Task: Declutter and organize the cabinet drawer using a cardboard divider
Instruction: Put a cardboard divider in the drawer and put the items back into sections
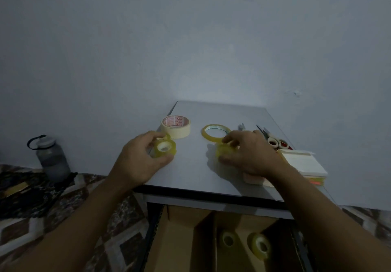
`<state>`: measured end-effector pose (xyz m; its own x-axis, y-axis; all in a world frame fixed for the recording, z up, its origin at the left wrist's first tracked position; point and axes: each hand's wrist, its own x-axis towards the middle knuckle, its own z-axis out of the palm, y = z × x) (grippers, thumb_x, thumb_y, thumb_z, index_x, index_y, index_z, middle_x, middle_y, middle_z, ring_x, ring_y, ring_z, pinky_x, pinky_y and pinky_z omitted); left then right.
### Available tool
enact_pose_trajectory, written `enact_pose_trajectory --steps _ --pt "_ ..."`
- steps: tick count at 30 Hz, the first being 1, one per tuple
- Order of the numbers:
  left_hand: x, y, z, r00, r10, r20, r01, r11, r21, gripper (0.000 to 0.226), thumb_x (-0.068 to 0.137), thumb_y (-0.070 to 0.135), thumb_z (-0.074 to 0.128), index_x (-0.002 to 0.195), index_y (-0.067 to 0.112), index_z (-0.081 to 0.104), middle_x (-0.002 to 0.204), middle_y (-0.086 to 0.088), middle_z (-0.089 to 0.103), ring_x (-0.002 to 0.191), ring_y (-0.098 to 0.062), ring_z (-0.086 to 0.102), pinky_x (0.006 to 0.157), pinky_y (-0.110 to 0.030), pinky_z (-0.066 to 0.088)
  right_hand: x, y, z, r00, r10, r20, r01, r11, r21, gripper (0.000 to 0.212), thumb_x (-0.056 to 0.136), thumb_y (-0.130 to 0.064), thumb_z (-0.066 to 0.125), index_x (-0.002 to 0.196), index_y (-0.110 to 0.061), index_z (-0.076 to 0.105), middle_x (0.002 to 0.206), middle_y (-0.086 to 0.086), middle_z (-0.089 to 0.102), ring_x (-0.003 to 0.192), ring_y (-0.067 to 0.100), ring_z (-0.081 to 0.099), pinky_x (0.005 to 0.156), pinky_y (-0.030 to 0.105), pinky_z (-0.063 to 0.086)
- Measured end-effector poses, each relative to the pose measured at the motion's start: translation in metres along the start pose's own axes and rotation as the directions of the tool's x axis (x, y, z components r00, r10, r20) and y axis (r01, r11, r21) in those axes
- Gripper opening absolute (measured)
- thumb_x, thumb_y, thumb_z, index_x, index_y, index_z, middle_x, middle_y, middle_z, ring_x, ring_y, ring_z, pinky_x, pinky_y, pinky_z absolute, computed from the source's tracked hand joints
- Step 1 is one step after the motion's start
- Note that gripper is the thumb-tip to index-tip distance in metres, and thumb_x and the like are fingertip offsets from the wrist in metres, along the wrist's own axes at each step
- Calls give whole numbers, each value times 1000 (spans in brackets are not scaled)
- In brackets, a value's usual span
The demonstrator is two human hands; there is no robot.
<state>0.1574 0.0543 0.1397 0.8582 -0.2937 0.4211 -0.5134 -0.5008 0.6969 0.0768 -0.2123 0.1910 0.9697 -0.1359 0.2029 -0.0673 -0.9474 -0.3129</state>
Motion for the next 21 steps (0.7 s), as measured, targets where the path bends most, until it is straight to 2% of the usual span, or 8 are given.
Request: enact_pose_trajectory --steps 2,4,9,10,14,17,19,21 --pt "11 -2 -4 999 -11 -45 9 999 -35 43 76 29 84 114 32 64 102 16 64 95 -1 58 74 -4 39 11 4 -8 999 40 -34 -37 996 85 59 69 -57 71 122 -31 65 116 1 66 114 27 53 96 46 49" --pt "26 -7 -8 997 -35 -63 32 998 -52 45 75 29 85 116 31 64 103 12 65 98 -10 58 77 -14 42 22 8 -15 997 75 -37 -71 991 111 61 69 -54 75 123 -26 67 118 1 66 112 27 56 97 45 49" --pt "53 -23 -7 990 -141 8 141 990 -29 76 66 48 85 134 27 59 111 5 64 105 -17 60 83 -26 46 42 14 -13 995 94 39 -99 984 146 64 71 -47 80 126 -19 65 121 2 65 108 21 58 93 39 53" --pt "54 -24 -4 989 -148 24 148 989 -20 74 67 48 85 133 26 60 113 6 63 106 -17 60 84 -27 45 44 14 -11 993 96 66 -103 987 122 64 70 -49 79 126 -21 65 121 3 64 110 22 56 93 40 52" --pt "56 -26 3 989 -147 24 147 989 3 34 77 38 83 105 32 65 100 17 62 102 -15 60 80 -28 44 48 17 -5 990 82 117 -87 996 34 66 65 -61 76 123 -31 64 117 3 61 114 27 51 92 43 51" --pt "58 -27 3 985 -171 19 171 985 -33 38 73 40 85 105 29 67 96 13 69 91 -11 66 72 -23 48 48 16 -6 988 59 143 -56 998 -23 68 67 -62 76 126 -32 60 122 3 61 117 27 51 96 45 49" --pt "59 -26 4 984 -177 5 177 984 -34 42 73 38 86 108 26 67 93 12 68 83 -5 65 66 -17 45 47 15 -7 988 52 144 -48 998 -31 67 69 -59 78 127 -31 60 125 2 61 115 26 53 94 41 49" --pt "59 -23 4 987 -163 3 163 986 -15 45 72 40 86 110 25 66 93 12 67 82 -4 63 65 -18 45 45 15 -8 990 36 139 -37 999 3 65 70 -55 80 128 -29 60 124 2 62 111 23 56 88 34 49"
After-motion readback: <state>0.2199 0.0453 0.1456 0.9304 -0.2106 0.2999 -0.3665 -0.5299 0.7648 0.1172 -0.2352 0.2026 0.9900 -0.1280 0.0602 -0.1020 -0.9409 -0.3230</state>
